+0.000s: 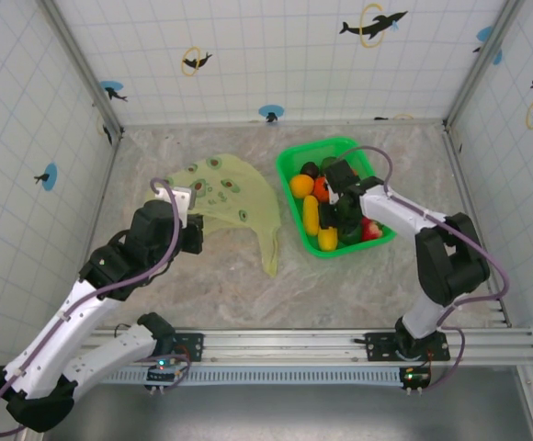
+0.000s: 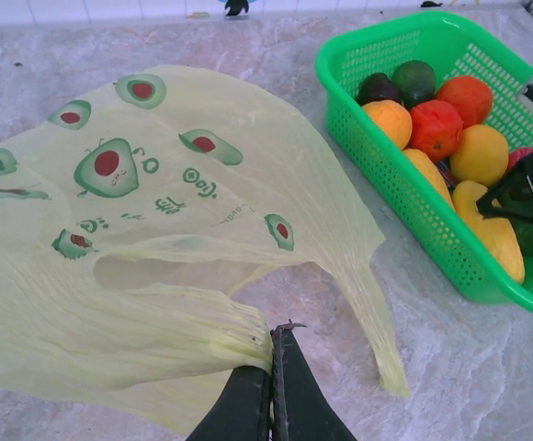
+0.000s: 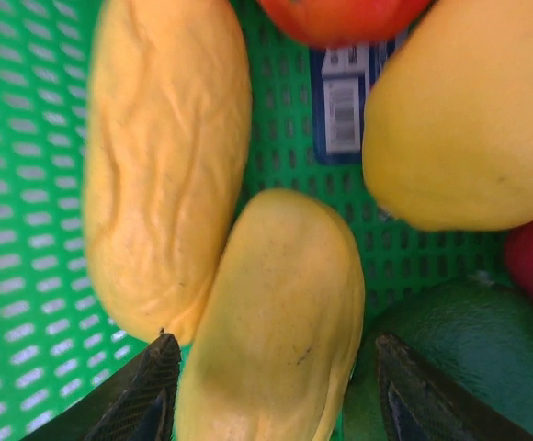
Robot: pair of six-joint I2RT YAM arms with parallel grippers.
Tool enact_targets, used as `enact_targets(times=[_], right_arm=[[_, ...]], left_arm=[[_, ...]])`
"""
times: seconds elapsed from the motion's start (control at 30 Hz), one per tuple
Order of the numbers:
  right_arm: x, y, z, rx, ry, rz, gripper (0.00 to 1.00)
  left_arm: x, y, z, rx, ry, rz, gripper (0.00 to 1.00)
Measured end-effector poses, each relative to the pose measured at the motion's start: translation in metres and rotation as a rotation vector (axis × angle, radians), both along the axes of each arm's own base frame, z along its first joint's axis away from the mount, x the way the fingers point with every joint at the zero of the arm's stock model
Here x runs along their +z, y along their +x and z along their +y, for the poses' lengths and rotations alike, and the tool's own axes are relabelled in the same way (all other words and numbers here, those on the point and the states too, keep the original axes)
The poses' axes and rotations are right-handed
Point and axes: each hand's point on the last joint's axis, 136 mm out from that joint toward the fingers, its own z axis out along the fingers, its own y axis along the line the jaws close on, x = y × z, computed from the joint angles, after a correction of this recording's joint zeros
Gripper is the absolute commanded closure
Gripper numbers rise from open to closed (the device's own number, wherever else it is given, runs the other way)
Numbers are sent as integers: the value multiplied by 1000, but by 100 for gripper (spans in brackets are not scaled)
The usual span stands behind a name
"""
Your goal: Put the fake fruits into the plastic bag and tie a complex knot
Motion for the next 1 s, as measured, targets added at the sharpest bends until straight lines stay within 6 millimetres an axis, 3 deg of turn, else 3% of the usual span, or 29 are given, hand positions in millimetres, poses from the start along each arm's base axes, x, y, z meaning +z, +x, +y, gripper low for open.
enact_targets(times=[0.13, 0.23, 0.43, 0.6, 0.73, 0.9, 1.0], right_arm=[[-16, 2, -4, -31, 32, 103, 44], [-16, 10, -4, -51, 46, 124, 47], [-20, 15, 1, -47, 47, 152, 68], [-14, 16, 1, -55, 61, 142, 70], [15, 21, 1, -59, 115, 60, 70], [94, 33, 9, -31, 263, -186, 71], [132, 30, 18, 11, 385, -344, 71]], left_arm=[[0, 1, 1, 7, 4, -3, 100], [0, 1, 2, 10, 5, -5, 100], [7, 4, 0, -2, 15, -19, 100], [13, 5, 0, -2, 13, -31, 100], [13, 5, 0, 2, 14, -33, 100], [12, 7, -1, 4, 20, -29, 100], [14, 8, -1, 6, 13, -32, 100]])
